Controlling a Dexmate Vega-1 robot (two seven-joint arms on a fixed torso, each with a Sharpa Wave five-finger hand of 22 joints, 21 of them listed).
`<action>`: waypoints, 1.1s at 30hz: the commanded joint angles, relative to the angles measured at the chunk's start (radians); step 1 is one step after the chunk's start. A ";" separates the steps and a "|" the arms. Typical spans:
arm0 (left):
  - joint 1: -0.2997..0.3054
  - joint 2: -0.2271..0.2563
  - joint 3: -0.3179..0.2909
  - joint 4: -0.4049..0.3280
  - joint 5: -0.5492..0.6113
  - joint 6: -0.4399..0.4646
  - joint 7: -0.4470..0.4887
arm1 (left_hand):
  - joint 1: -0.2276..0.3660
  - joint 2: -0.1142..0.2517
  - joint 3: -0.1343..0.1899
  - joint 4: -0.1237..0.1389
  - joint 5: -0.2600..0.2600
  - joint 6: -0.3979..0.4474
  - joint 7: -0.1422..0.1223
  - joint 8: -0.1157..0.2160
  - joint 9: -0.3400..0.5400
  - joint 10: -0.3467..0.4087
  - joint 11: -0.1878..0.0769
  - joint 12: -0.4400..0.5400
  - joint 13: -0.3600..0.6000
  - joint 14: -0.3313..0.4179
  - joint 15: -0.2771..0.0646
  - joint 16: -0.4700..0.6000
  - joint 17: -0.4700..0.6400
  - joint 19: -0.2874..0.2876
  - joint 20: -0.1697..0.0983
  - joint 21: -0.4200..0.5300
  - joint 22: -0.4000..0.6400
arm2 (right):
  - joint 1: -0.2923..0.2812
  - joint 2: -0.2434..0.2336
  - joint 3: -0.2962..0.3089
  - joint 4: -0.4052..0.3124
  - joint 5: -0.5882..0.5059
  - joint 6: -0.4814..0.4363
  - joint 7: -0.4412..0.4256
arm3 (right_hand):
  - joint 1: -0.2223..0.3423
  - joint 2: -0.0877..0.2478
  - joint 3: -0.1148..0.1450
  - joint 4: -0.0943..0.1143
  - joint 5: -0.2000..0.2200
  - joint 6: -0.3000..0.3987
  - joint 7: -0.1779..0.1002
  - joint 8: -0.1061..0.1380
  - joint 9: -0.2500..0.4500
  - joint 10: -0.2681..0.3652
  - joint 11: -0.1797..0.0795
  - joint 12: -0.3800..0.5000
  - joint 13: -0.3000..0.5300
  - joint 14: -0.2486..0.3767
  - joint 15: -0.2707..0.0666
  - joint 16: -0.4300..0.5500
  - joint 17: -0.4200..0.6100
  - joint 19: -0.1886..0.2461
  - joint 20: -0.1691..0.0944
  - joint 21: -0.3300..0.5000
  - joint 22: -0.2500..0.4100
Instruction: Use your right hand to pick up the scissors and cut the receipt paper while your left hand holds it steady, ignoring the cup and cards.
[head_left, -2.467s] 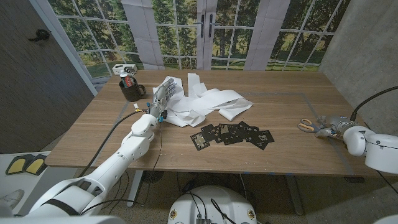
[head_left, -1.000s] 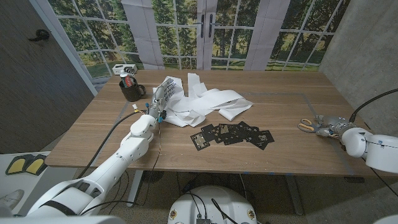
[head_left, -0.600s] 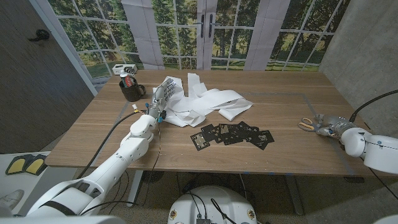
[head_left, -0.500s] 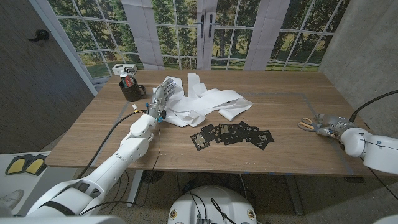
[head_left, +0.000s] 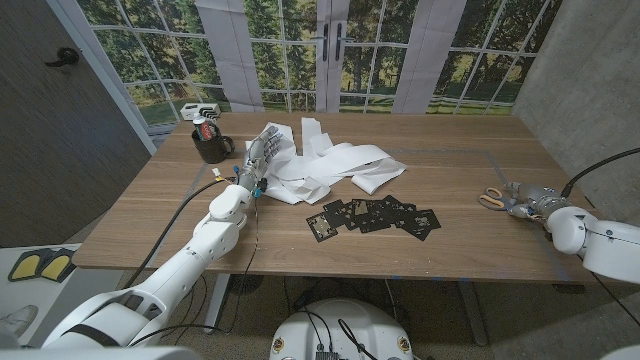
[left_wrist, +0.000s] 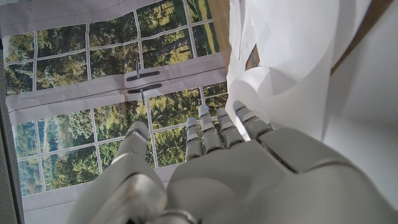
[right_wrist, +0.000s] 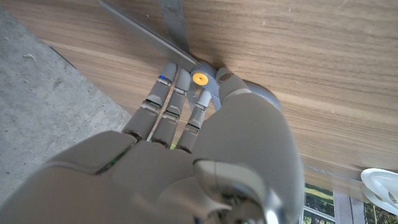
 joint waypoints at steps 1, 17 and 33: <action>0.000 -0.002 0.001 0.001 0.001 0.000 -0.001 | -0.008 0.002 -0.004 0.002 -0.001 0.002 0.004 -0.004 0.002 0.008 0.002 0.003 0.003 0.010 -0.055 0.002 0.002 0.001 0.002 -0.001 0.003 | -0.054 -0.024 0.049 -0.007 0.071 0.040 -0.083 | 0.040 0.018 0.020 -0.001 0.032 0.022 -0.010 0.007 0.004 0.071 -0.039 0.116 0.129 0.049 -0.196 0.002 0.025 -0.009 -0.007 0.011 0.004; 0.007 -0.001 0.000 -0.009 0.001 0.000 0.004 | -0.011 0.002 -0.004 0.002 -0.001 0.002 0.005 -0.004 0.002 0.009 0.002 0.003 0.003 0.010 -0.055 0.002 0.002 0.002 0.002 -0.001 0.003 | -0.104 -0.042 0.091 -0.015 0.138 0.081 -0.170 | 0.053 0.017 0.026 0.004 0.066 0.058 -0.005 0.013 0.006 0.097 -0.034 0.153 0.148 0.090 -0.197 0.004 0.058 -0.010 -0.028 0.034 0.009; 0.009 -0.004 -0.001 -0.007 -0.002 -0.004 0.003 | -0.016 0.002 -0.005 0.002 -0.001 0.003 0.004 -0.004 0.002 0.009 -0.001 0.002 0.003 0.010 -0.055 0.002 0.002 0.002 0.001 -0.001 0.003 | -0.181 -0.109 0.172 -0.048 0.205 0.118 -0.260 | 0.056 0.016 0.027 0.006 0.080 0.065 0.002 0.011 0.007 0.101 -0.031 0.162 0.151 0.103 -0.196 0.002 0.074 -0.003 -0.035 0.049 0.012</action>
